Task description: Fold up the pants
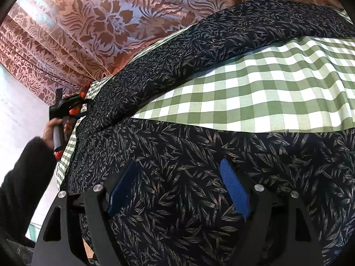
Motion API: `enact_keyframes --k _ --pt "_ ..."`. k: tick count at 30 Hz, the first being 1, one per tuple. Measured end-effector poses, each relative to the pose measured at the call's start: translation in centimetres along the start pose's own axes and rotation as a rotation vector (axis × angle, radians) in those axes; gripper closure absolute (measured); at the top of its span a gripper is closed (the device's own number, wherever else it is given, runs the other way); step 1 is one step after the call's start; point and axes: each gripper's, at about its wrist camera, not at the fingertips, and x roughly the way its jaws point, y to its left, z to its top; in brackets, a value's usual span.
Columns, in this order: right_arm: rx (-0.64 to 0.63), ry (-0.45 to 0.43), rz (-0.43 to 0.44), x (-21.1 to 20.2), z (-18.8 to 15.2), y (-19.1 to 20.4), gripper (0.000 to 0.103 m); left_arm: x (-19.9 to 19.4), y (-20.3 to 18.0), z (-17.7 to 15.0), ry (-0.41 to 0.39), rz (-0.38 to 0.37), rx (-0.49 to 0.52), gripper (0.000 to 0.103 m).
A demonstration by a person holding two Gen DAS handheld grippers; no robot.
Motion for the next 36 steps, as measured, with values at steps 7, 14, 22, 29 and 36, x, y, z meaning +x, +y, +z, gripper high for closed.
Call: enact_keyframes --k 7,14,22,29,36 --pt "-0.035 0.001 -0.028 0.7 0.0 1.0 0.016 -8.5 -2.2 -4.5 -0.233 -0.111 0.176 0.094" --pt "-0.019 0.025 -0.015 -0.1 1.1 1.0 0.023 -19.2 -2.3 -12.8 -0.368 -0.355 0.284 0.094" --pt "0.045 -0.020 0.128 -0.9 6.9 1.4 0.044 -21.5 -1.2 -19.9 -0.312 -0.410 0.315 0.095" --pt "0.214 -0.009 0.222 3.1 14.2 0.3 0.047 -20.6 -0.2 -22.2 -0.266 -0.400 0.282 0.095" --pt "0.355 0.003 0.056 7.4 20.0 -2.7 0.060 -19.7 0.2 -20.9 -0.247 -0.350 0.248 0.095"
